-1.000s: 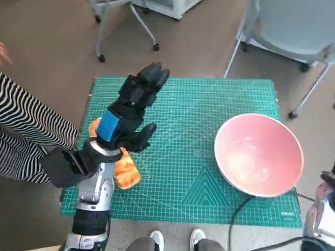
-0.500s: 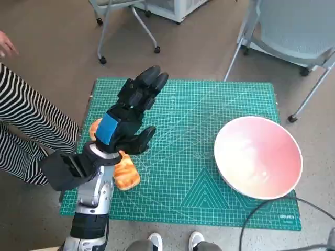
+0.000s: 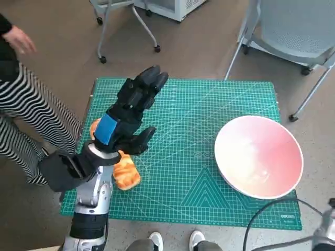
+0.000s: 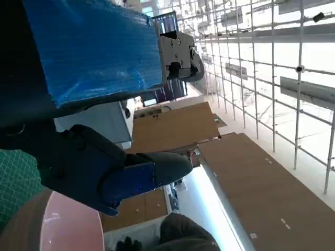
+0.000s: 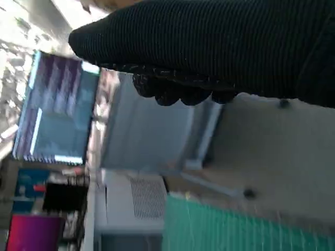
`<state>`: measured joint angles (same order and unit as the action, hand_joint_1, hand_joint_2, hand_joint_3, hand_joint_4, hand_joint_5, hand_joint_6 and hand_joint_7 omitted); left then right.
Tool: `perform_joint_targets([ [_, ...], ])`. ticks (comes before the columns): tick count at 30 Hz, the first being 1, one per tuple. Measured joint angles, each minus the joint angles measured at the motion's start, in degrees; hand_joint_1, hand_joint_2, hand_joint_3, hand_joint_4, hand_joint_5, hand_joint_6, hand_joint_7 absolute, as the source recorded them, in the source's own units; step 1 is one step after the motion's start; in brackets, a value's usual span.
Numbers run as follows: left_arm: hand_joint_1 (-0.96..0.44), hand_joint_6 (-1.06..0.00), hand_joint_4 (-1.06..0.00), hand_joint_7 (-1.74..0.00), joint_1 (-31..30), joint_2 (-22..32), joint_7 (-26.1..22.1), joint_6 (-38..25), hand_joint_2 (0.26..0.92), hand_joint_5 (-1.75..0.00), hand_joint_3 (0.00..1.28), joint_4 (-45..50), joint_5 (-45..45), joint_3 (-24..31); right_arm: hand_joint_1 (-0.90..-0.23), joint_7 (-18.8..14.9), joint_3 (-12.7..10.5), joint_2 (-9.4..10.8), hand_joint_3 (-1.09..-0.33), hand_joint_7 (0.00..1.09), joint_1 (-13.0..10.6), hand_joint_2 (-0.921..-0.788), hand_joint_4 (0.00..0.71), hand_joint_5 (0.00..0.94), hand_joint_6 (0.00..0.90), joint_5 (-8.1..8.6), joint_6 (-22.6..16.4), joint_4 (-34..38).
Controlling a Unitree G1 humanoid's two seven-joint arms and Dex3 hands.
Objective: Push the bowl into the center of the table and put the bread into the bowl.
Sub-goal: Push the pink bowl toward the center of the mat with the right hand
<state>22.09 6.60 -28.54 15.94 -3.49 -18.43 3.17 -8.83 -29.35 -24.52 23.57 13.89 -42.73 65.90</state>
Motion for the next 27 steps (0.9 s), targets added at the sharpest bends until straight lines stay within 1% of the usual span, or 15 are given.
perform_joint_targets([
  [5, -0.44, 0.00, 0.00, -0.44, 0.0, 0.2, 0.1, -0.5, 0.761, -0.26, 0.67, 0.2, 0.0, 0.0, -0.562, -2.3, 0.3, 2.4, -0.941, 0.41, 0.8, -0.921, 0.137, 0.002, 0.104, 1.37, 1.2, 1.1],
  [6, -0.44, 0.00, 0.00, -0.44, 0.0, 0.2, 0.1, -0.6, 0.761, -0.26, 0.67, 0.2, 0.0, 0.0, -0.561, -2.6, 0.4, 2.6, -0.942, 0.41, 0.9, -0.921, 0.137, 0.002, 0.104, 1.62, 1.3, 1.2],
  [7, -0.44, 0.00, 0.00, -0.44, 0.0, 0.3, 0.1, -0.6, 0.761, -0.26, 0.67, 0.2, 0.0, 0.0, -0.557, -2.7, 0.5, 2.8, -0.940, 0.41, 1.0, -0.921, 0.151, 0.009, 0.107, 1.65, 1.3, 1.3],
  [10, -0.44, 0.00, 0.00, -0.44, -0.3, 0.7, 0.3, -0.8, 0.760, -0.26, 0.67, 0.5, 0.0, 0.2, -0.556, -3.0, 1.2, 3.5, -0.933, 0.41, 1.8, -0.921, 0.170, 0.017, 0.109, 1.54, 1.4, 1.7],
  [14, -0.44, 0.00, 0.00, -0.44, -0.5, 1.3, 0.4, -1.1, 0.758, -0.26, 0.66, 0.9, 0.0, 0.3, -0.566, -3.3, 2.8, 5.0, -0.912, 0.40, 3.3, -0.921, 0.179, 0.017, 0.122, 1.46, 1.9, 2.0],
  [20, -0.44, 0.00, 0.00, -0.44, -0.5, 1.7, 0.5, -1.1, 0.757, -0.26, 0.66, 1.5, 0.0, 0.3, -0.572, -3.6, 4.8, 7.0, -0.899, 0.40, 4.7, -0.921, 0.187, 0.016, 0.139, 1.17, 2.1, 2.1],
  [24, -0.44, 0.00, 0.00, -0.44, -0.5, 2.0, 0.7, -1.1, 0.758, -0.27, 0.66, 1.6, 0.0, 0.3, -0.582, -3.8, 5.7, 7.6, -0.892, 0.39, 5.3, -0.921, 0.183, 0.011, 0.139, 0.41, 2.1, 2.1],
  [27, -0.45, 0.00, 0.00, -0.44, -0.6, 2.1, 0.8, -1.1, 0.759, -0.27, 0.65, 1.7, 0.0, 0.4, -0.590, -4.0, 6.1, 7.9, -0.887, 0.39, 5.6, -0.921, 0.180, 0.009, 0.136, 0.22, 2.1, 2.1],
])
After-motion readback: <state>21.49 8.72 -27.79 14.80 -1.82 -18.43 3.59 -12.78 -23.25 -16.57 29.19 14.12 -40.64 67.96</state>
